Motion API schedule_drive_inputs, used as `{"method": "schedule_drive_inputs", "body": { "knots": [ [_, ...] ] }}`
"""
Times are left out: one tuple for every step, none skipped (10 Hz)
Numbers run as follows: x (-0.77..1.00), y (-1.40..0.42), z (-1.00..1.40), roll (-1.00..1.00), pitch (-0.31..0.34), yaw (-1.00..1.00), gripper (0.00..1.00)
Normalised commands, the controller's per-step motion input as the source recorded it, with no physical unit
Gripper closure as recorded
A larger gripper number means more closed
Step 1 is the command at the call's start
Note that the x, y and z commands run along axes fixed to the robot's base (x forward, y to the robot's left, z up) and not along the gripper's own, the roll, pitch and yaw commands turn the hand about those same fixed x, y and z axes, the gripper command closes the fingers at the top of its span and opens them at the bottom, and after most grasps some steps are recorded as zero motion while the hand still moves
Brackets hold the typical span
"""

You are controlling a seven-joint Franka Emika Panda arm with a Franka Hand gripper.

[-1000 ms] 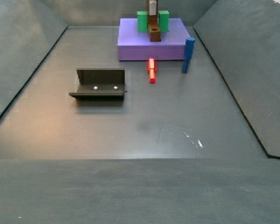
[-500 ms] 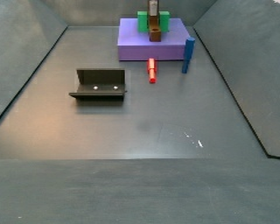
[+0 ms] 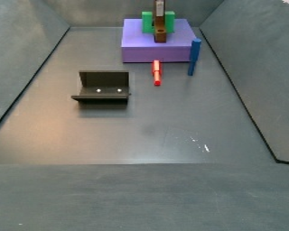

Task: Pick up the brown object. Move up. Move to above the board. Insert the brown object.
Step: Insert the brown object.

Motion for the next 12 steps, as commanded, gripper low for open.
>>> {"method": "schedule_drive_inputs", "body": {
  "knots": [
    [0.0, 0.08, -0.12, 0.04, 0.0, -0.02, 1.0],
    [0.0, 0.04, -0.14, 0.07, 0.0, -0.05, 1.0],
    [0.0, 0.02, -0.12, 0.05, 0.0, -0.19, 1.0],
    [0.0, 0.0, -0.09, 0.07, 0.0, -0.24, 1.0],
    [0.0, 0.0, -0.09, 0.08, 0.0, -0.12, 1.0],
    [0.0, 0.0, -0.21, 0.11, 0.0, 0.0, 1.0],
    [-0.06, 0.0, -0.51, 0.1, -0.059, 0.0, 1.0],
    [-0.13, 0.0, -0.75, 0.1, -0.107, 0.0, 1.0],
    [-0.16, 0.0, -0.85, 0.11, -0.133, 0.0, 1.0],
    [-0.15, -0.07, -0.76, 0.14, -0.133, 0.0, 1.0],
    [0.0, -0.07, -0.18, 0.12, 0.0, 0.0, 1.0],
    [0.0, 0.0, 0.0, 0.0, 0.0, 0.0, 1.0]
  ]
}}
